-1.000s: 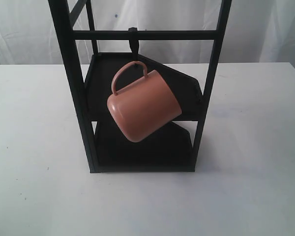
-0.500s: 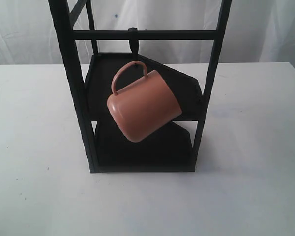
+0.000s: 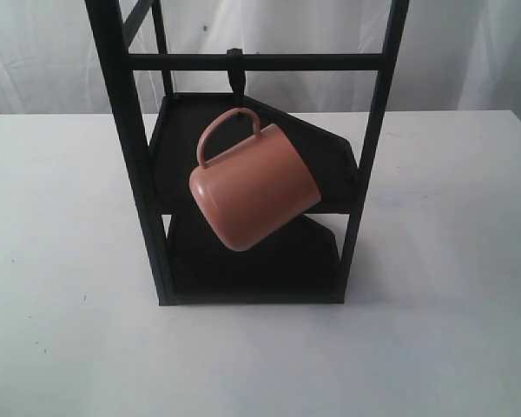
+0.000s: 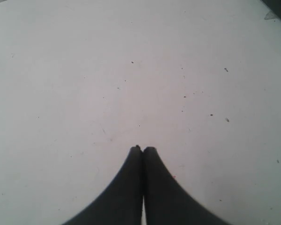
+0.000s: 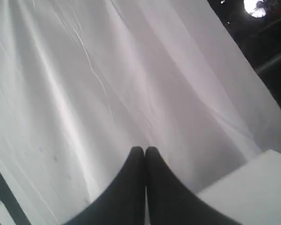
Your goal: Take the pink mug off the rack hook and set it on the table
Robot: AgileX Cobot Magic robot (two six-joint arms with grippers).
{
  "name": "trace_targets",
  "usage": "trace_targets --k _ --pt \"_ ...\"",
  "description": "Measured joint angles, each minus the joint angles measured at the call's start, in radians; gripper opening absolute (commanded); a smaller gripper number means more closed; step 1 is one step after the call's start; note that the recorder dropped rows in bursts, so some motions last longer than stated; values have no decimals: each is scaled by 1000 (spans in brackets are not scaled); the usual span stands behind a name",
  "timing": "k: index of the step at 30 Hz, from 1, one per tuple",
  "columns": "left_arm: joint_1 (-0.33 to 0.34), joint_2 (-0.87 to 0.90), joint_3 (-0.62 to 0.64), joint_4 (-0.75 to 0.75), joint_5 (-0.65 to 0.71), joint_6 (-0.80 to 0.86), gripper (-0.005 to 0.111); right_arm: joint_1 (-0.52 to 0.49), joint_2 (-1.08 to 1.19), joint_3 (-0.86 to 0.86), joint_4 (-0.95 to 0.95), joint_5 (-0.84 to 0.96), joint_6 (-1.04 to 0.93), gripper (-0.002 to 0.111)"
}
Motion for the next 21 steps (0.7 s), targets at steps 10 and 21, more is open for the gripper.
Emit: trace_targets --k 10,21 --pt "0 0 0 0 0 0 0 0 59 -155 -3 232 -62 0" --pt "0 0 0 0 0 0 0 26 617 -250 96 472 -219 0"
